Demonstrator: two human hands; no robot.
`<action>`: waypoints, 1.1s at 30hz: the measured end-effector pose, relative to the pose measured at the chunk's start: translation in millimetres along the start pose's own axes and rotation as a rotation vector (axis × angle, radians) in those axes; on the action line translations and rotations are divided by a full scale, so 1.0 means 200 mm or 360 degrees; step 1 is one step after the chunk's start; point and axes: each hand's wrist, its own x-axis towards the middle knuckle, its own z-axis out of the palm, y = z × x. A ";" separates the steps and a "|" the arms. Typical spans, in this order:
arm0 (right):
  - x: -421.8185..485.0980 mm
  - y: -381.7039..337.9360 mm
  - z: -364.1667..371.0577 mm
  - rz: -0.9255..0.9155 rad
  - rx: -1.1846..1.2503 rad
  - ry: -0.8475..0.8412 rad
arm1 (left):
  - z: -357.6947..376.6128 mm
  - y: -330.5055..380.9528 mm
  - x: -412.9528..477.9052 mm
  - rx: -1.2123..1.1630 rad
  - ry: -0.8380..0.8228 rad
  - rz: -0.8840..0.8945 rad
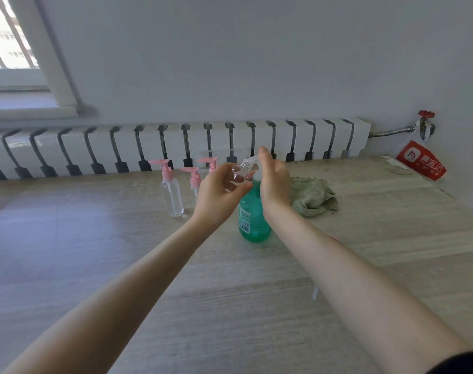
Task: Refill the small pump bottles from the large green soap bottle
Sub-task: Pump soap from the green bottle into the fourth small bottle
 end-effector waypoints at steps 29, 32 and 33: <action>0.01 0.04 0.00 -0.0066 0.0203 -0.0103 | 0.00 -0.05 0.00 0.0270 0.0054 0.0014; 0.01 0.04 0.00 -0.0061 0.0201 -0.0096 | 0.01 -0.06 0.00 0.0260 0.0054 0.0017; 0.02 0.04 -0.01 -0.0059 0.0195 -0.0092 | 0.01 -0.06 0.00 0.0253 0.0051 0.0020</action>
